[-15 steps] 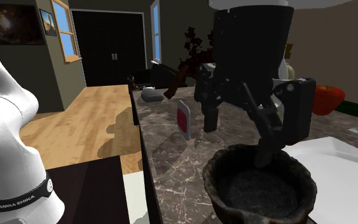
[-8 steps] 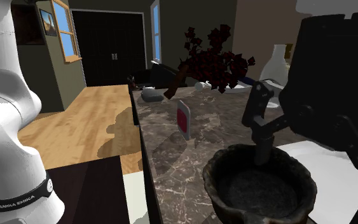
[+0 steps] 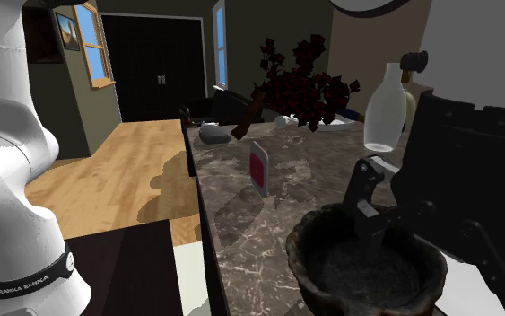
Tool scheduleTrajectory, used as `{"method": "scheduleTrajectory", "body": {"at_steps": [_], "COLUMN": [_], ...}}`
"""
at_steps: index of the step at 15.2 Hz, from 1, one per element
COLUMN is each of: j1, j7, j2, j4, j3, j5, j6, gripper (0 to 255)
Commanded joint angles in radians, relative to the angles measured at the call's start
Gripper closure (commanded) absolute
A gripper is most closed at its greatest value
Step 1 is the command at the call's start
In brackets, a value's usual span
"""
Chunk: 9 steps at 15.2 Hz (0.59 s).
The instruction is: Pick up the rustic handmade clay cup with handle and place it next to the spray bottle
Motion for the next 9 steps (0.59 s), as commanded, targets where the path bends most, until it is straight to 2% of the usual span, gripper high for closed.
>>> {"method": "scheduleTrajectory", "body": {"at_steps": [1,6,7,9], "j1": [0.001,0.001,0.001,0.001], "j7": [0.001,0.001,0.001,0.001], "j2": [0.0,0.0,0.0,0.0], "j4": [-0.003,-0.003,-0.003,-0.003], "j3": [0.001,0.001,0.001,0.001], "j5": [0.0,0.0,0.0,0.0], "j6": [0.004,0.004,0.004,0.004], "gripper": [0,0,255,255]}}
